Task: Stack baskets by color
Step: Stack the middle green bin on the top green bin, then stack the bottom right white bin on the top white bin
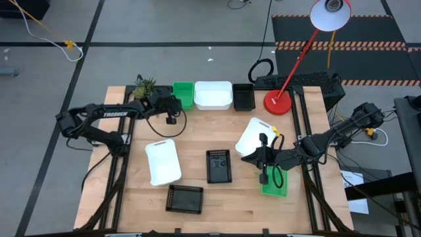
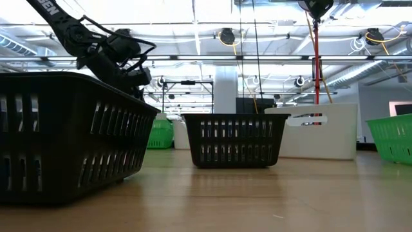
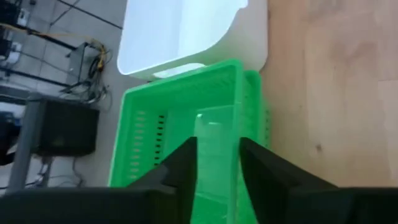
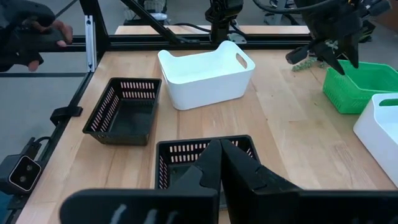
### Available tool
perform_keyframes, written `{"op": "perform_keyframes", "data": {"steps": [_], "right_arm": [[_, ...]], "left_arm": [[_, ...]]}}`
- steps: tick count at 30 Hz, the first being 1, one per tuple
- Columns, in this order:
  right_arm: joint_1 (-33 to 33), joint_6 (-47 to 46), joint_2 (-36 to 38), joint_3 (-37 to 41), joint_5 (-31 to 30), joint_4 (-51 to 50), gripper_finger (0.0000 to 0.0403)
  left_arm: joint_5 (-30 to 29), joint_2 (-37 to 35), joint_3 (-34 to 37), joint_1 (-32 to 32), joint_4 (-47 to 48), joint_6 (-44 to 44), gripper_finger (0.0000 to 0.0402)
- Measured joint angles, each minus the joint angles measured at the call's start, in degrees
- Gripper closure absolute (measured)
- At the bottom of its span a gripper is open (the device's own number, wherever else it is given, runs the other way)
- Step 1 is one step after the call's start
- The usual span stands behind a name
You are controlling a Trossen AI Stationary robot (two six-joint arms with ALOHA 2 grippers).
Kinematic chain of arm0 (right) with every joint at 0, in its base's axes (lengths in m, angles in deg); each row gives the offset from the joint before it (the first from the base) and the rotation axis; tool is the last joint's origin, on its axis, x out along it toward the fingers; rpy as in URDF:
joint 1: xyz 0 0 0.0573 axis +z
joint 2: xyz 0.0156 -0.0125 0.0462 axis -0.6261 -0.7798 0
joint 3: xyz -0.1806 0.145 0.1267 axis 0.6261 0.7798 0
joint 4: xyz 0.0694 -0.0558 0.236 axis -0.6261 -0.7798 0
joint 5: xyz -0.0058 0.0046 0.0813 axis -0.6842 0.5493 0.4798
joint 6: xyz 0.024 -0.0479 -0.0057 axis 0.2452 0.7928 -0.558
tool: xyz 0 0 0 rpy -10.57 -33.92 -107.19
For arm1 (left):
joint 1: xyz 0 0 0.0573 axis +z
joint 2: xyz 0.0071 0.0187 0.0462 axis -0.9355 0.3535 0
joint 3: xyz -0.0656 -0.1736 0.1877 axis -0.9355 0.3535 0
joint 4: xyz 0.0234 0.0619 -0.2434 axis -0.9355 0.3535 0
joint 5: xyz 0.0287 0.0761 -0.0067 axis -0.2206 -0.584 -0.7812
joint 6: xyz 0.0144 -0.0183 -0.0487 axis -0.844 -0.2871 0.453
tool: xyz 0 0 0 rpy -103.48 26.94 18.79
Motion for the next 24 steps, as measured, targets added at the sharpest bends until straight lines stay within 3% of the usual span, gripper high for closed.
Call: {"op": "perform_keyframes", "data": {"steps": [8,15,24], "right_arm": [[0.0,0.0,0.0,0.0,0.0,0.0,0.0403],[0.0,-0.1,0.0,0.0,-0.1,0.0,0.0403],[-1.7,-5.1,0.0,4.2,-0.2,5.8,0.0403]], "left_arm": [[-4.3,-6.1,-1.5,-5.3,-0.2,5.0,0.021],[-4.6,-13.4,-1.7,-14.4,4.7,20.0,0.0206],[-8.0,-15.0,-1.6,-28.0,5.6,34.6,0.0206]]}}
